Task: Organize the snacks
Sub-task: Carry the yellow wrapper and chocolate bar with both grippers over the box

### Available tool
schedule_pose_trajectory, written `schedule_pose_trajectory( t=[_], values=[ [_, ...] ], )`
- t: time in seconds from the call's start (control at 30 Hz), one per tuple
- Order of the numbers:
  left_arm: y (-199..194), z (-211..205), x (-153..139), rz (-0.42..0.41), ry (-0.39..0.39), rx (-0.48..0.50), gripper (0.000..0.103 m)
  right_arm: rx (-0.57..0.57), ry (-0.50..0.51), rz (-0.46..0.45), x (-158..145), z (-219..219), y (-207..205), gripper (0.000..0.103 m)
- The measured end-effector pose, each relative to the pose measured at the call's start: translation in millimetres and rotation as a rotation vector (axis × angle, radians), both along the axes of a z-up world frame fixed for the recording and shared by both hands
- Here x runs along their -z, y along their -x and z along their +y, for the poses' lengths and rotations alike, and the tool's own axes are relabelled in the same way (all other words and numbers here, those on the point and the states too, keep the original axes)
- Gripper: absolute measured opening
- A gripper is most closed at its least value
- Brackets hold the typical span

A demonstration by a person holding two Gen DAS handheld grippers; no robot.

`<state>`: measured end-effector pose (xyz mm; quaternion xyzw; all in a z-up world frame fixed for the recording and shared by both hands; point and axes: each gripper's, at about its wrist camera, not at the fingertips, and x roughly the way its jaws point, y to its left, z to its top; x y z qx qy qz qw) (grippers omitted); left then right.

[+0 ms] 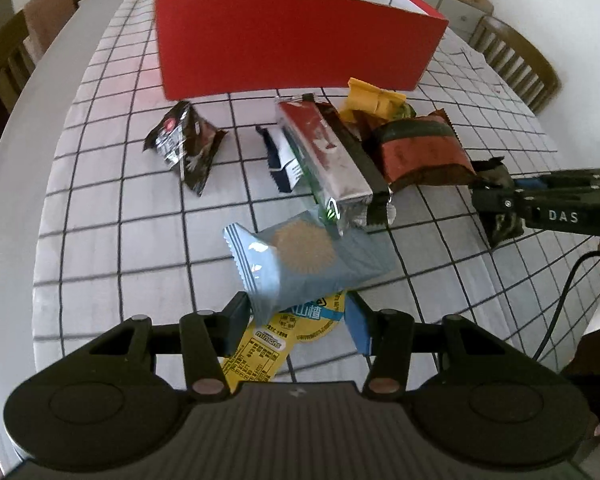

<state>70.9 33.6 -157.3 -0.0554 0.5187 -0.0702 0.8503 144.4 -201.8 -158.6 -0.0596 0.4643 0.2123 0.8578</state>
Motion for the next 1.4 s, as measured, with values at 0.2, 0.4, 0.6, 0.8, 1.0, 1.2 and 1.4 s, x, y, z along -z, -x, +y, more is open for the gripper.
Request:
schedule_pose_trajectory(
  t=[0.2,0.4,0.6,0.8,1.0,1.2,1.4],
  values=[
    [8.2,3.8,-20.6,-0.027,0.036,-0.03,0.051,-0.007,-0.043,-0.016,-15.3,2.0,18.1,0.029],
    [16.6,3.2,-36.0,-0.047,0.075,-0.018,0.051,-0.014,-0.08,-0.03,-28.1,8.1,31.3,0.029],
    [24.9,6.8,-52.1,-0.082,0.094,-0.029,0.051,-0.023,-0.116,-0.051,-44.8,11.8,39.7,0.029],
    [28.6,12.8,-79.3,-0.157,0.061,-0.077,0.051,-0.06,-0.14,-0.096,-71.1,23.6,38.0,0.029],
    [20.6,20.7,-114.5,-0.249,0.025,-0.14,0.051,-0.117,-0.178,-0.164,-105.8,38.2,21.6,0.029],
    [-3.2,28.7,-143.7,-0.315,-0.011,-0.204,0.051,-0.183,-0.184,-0.21,-127.0,57.7,-11.0,0.029],
    [-35.1,30.7,-164.0,-0.359,-0.063,-0.23,0.051,-0.239,-0.193,-0.245,-138.6,72.5,-53.0,0.029]
  ],
)
